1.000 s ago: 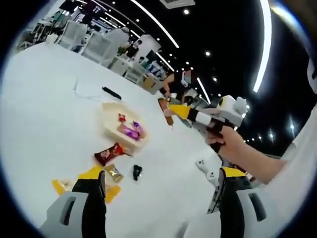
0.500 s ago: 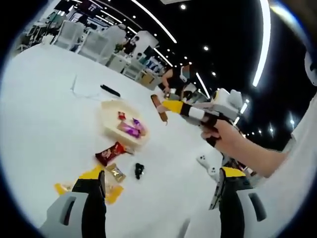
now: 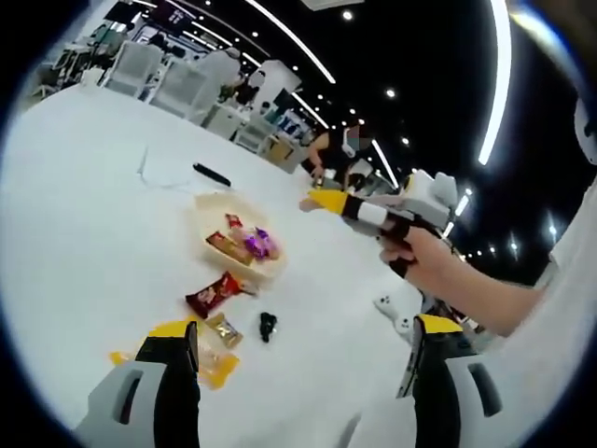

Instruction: Place the target food into the container with the food tongs after gripping and lifting it, then release it inside without dropping or visibly crushing the food.

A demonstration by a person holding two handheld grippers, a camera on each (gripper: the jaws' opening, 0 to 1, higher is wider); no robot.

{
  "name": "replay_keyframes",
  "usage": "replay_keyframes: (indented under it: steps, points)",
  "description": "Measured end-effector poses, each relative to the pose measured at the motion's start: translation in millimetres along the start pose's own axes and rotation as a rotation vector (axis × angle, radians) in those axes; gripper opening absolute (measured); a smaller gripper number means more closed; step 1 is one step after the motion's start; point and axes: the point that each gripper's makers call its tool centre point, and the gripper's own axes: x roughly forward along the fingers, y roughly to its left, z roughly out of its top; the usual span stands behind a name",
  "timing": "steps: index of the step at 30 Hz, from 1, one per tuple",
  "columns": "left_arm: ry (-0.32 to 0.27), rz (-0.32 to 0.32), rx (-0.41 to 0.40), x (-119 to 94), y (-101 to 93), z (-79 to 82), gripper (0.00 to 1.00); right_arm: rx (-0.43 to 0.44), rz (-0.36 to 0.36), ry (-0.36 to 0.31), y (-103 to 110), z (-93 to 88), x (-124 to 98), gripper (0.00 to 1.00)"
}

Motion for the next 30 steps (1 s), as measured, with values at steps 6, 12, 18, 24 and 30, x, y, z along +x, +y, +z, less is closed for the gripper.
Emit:
replay_keyframes:
  steps: [6, 12, 18, 24, 30]
  points:
    - [-0.001, 0.003, 0.003, -1.0, -0.9, -0.8, 0.96, 0.019, 0.009, -0.002, 2.0, -2.5, -3.3, 0.25]
    - [-0.006, 0.004, 0.005, -2.3, -0.6, 0.3, 0.96, 0.038, 0.03, 0.028, 8.6, -13.9, -4.9, 0.26]
    - [0.007, 0.0, 0.0, 0.5, -0.3, -3.4, 0.96, 0.056, 0.038, 0.032, 14.0, -21.5, -6.5, 0.27]
    - [-0.002, 0.001, 0.075, 3.6, -4.3, 3.2, 0.96, 0.083, 0.045, 0.02, 16.6, -21.3, -12.6, 0.27]
    - [-0.011, -0.006, 0.118, 4.4, -11.5, 10.4, 0.96, 0.092, 0.038, 0.002, 14.5, -17.5, -20.7, 0.28]
